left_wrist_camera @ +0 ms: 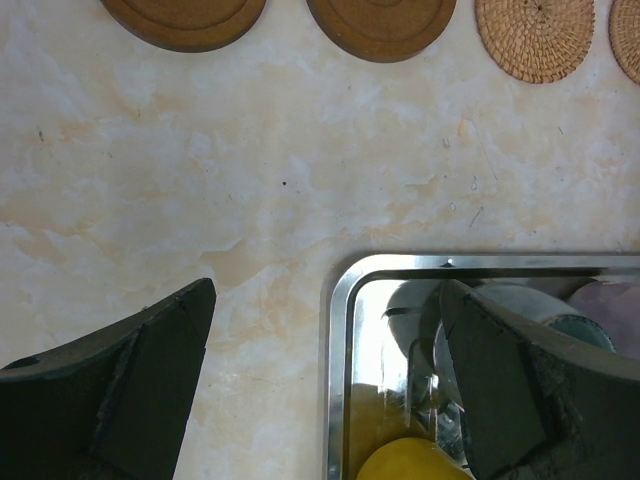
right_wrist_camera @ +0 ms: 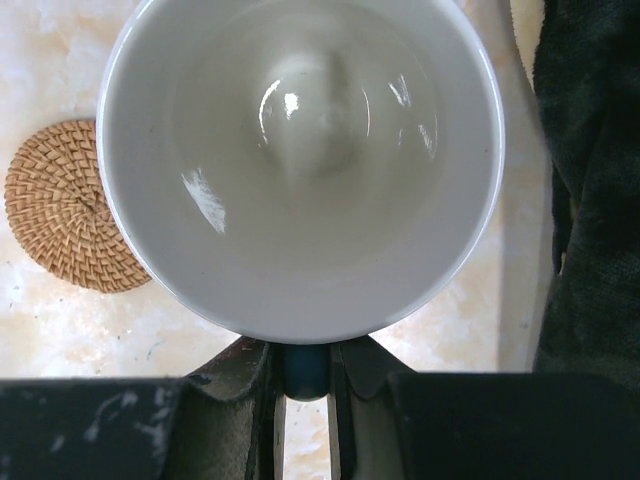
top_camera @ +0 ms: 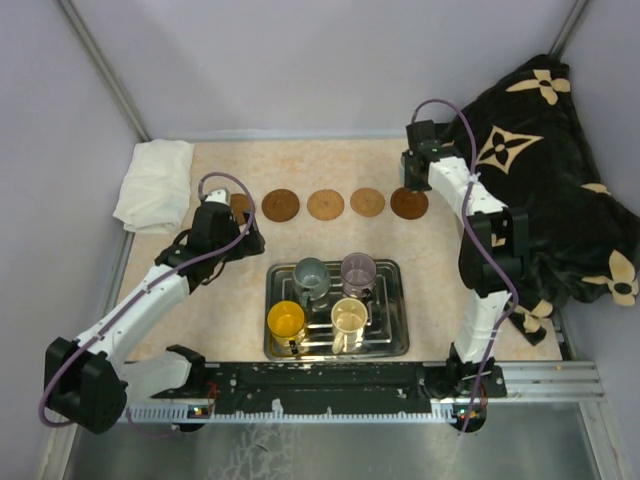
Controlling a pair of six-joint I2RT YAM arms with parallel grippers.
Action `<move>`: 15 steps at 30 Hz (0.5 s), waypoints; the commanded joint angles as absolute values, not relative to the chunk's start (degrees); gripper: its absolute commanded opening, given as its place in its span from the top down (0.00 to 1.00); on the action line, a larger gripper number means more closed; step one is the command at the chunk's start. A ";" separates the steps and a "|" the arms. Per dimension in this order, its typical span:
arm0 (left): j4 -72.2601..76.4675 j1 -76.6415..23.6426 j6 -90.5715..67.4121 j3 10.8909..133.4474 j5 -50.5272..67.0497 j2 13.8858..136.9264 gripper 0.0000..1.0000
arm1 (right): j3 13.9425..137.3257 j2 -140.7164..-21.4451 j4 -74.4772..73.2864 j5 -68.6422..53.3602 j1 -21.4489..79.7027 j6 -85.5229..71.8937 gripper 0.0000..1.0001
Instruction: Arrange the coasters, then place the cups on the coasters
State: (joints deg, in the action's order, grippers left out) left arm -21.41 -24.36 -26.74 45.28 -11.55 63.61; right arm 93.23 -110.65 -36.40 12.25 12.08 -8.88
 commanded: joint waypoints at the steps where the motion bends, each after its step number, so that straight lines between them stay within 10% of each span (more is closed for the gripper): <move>1: -21.30 -24.50 -27.32 46.99 -11.85 63.67 0.00 | 98.33 -109.10 -36.13 11.56 12.04 -10.34 1.00; 15: -21.69 -24.44 -27.90 46.68 -11.06 63.48 0.00 | 92.80 -106.96 -38.03 10.42 12.04 -12.04 1.00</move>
